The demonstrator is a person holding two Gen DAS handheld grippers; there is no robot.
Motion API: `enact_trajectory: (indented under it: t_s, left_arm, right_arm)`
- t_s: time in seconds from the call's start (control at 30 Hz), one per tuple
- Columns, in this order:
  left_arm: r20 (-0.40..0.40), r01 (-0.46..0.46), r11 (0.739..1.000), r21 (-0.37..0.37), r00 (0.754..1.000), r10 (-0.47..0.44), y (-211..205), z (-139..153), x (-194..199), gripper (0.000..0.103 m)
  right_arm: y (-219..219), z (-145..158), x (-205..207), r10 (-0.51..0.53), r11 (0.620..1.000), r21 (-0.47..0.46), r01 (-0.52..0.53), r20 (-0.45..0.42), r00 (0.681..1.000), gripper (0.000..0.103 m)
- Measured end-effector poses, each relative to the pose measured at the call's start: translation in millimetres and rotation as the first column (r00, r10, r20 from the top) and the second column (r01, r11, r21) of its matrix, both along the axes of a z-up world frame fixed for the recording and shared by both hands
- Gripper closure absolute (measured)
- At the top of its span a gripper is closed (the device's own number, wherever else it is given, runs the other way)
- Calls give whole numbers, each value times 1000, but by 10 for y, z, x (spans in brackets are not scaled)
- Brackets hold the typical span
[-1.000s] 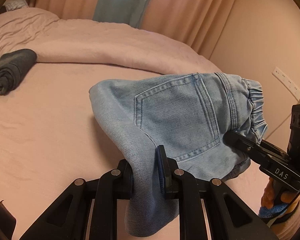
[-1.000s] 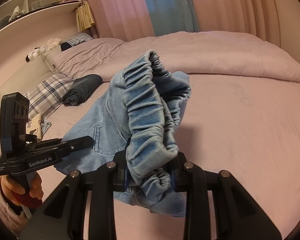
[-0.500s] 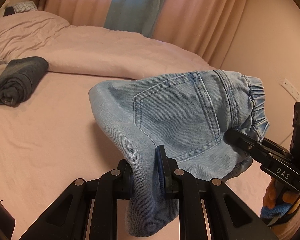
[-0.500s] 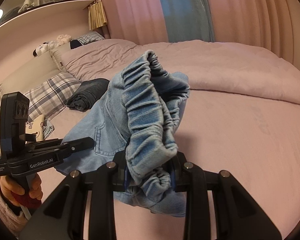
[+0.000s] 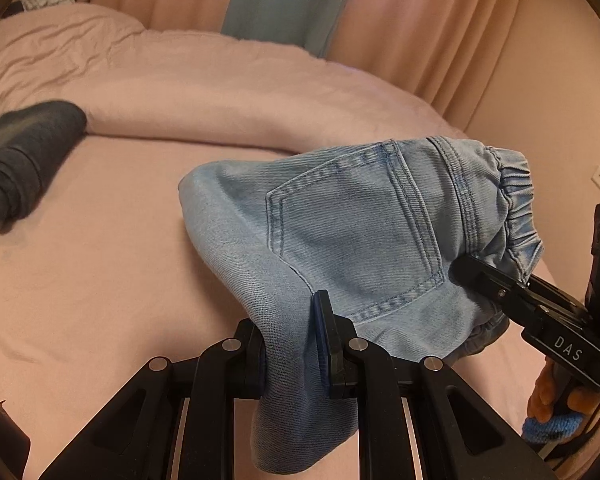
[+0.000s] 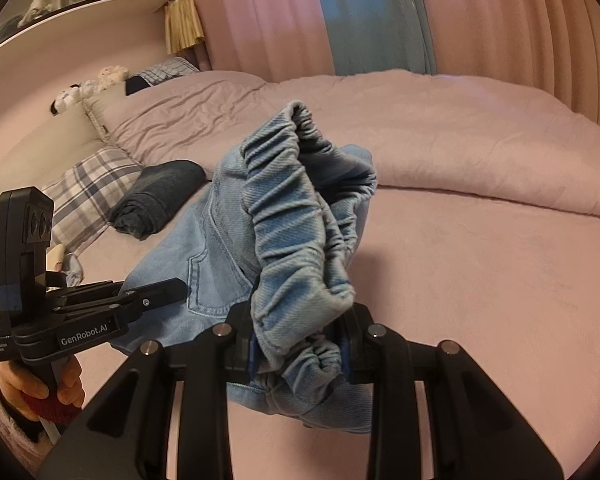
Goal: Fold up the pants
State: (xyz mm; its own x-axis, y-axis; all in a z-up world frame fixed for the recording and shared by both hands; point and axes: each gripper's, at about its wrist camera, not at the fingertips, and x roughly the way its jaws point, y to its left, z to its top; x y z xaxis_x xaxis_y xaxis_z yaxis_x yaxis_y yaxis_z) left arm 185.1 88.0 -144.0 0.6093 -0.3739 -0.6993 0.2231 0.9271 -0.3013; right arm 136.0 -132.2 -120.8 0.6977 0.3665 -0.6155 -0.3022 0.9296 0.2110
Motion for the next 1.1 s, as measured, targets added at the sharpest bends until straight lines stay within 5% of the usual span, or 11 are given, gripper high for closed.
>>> enact_trajectory:
  t_s: [0.17, 0.33, 0.53, 0.63, 0.7, 0.77, 0.87, 0.93, 1.03, 1.1]
  left_arm:
    - [-51, -5, 999, 38, 999, 7, -49, -301, 211, 87]
    - [-19, 16, 997, 78, 1000, -14, -56, -328, 127, 85]
    - [-50, -46, 994, 96, 997, 51, 94, -276, 68, 60]
    - [8, -67, 988, 135, 998, 67, 144, -109, -46, 59]
    - [55, -64, 986, 152, 997, 56, 117, 26, -118, 46]
    - [74, -43, 988, 149, 997, 32, 56, 77, -136, 37]
    - [67, -15, 989, 150, 998, 5, -74, 32, -84, 37]
    - [43, 2, 985, 170, 999, -9, -197, -67, -1, 37]
    - [-16, 16, 974, 228, 1000, -12, -322, -332, 108, 37]
    - [-40, 35, 967, 251, 999, -26, -359, -474, 135, 37]
  right_arm:
    - [-9, -341, 292, -26, 1000, 5, 26, -57, 998, 73]
    - [-90, -601, 466, -64, 997, 31, 69, -137, 989, 66]
    - [-345, -716, 490, -128, 987, 58, 150, -278, 952, 41]
    - [-527, -587, 372, -170, 978, 72, 195, -262, 950, 38]
    - [-629, -461, 283, -220, 971, 42, 234, -217, 951, 36]
    - [-681, -281, 205, -261, 964, 13, 266, -135, 956, 36]
    - [-534, -62, 216, -188, 982, -5, 188, -30, 982, 39]
    - [-351, -55, 300, -126, 991, -56, 125, -3, 992, 56]
    - [-133, -235, 441, -66, 988, -143, 60, -39, 997, 66]
    - [-57, -455, 542, -55, 979, -202, 31, -114, 992, 63]
